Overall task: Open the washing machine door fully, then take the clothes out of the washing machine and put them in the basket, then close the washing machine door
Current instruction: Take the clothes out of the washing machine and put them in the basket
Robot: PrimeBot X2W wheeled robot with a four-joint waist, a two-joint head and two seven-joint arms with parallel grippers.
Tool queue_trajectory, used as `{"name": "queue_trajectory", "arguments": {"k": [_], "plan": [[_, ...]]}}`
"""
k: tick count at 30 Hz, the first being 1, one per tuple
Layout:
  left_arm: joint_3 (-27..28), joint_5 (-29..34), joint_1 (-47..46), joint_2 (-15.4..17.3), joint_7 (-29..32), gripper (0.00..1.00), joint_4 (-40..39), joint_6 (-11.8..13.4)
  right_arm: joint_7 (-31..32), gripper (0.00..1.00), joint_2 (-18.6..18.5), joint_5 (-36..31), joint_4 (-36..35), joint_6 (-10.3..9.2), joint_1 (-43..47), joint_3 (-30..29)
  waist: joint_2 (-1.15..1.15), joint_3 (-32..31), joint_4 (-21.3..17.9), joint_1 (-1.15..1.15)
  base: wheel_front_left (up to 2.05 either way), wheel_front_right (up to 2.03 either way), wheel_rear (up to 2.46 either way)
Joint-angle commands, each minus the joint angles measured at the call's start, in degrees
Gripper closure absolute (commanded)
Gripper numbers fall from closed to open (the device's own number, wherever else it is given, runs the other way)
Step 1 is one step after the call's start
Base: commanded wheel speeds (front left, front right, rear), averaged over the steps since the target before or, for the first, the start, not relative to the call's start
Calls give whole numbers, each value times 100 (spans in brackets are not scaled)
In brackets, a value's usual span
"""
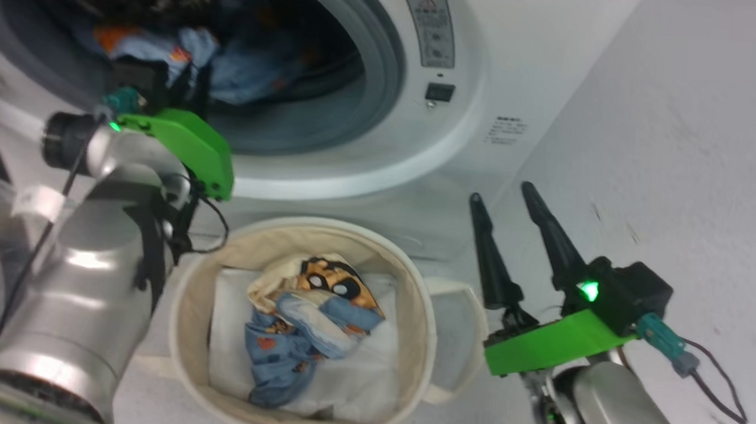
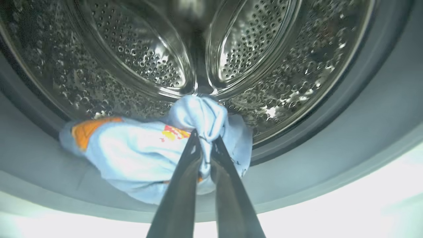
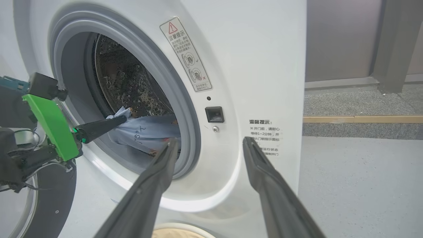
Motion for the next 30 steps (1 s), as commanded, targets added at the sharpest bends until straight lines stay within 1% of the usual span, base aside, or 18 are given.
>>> {"name": "queue_trajectory", "arguments": {"k": [1, 8, 11, 14, 16, 18, 23, 27, 30], "plan": [[143, -46, -85, 158, -70, 100, -244, -45, -71, 0, -31, 27, -141, 23, 39, 35, 0, -282, 231, 0, 0, 0, 0], [172, -218, 444, 153, -53, 100, -1344, -348, -71, 0, -237, 78, 15, 23, 228, -354, 0, -783, 468, 0, 0, 0, 0], [167, -326, 725, 270, 235, 100, -2046, -409, -71, 0, -305, 82, 25, 23, 312, -499, 0, -924, 482, 0, 0, 0, 0], [243, -528, 1087, 490, 748, 100, -2970, -403, -71, 0, -383, 84, 34, 23, 372, -635, 0, -1017, 467, 0, 0, 0, 0], [318, -687, 1365, 669, 1167, 100, -3699, -335, -71, 0, -446, 92, 77, 23, 416, -754, 0, -1065, 451, 0, 0, 0, 0], [415, -861, 1657, 863, 1625, 100, -4528, -207, -71, 0, -505, 86, 140, 23, 450, -916, 0, -1098, 436, 0, 0, 0, 0], [641, -1191, 2356, 1353, 2731, 100, -6544, 285, -34, 0, -541, 31, 198, 23, 472, -1263, 0, -1129, 352, 0, 0, 0, 0], [800, -1455, 2838, 1558, 3330, 100, -7739, 651, 15, 0, -490, 0, 206, 23, 492, -1296, 0, -1137, 286, 0, 0, 0, 0], [872, -1591, 3071, 1620, 3583, 100, -8372, 845, 56, 0, -453, 7, 225, 23, 507, -1208, 0, -1146, 273, 0, 0, 0, 0]]}}
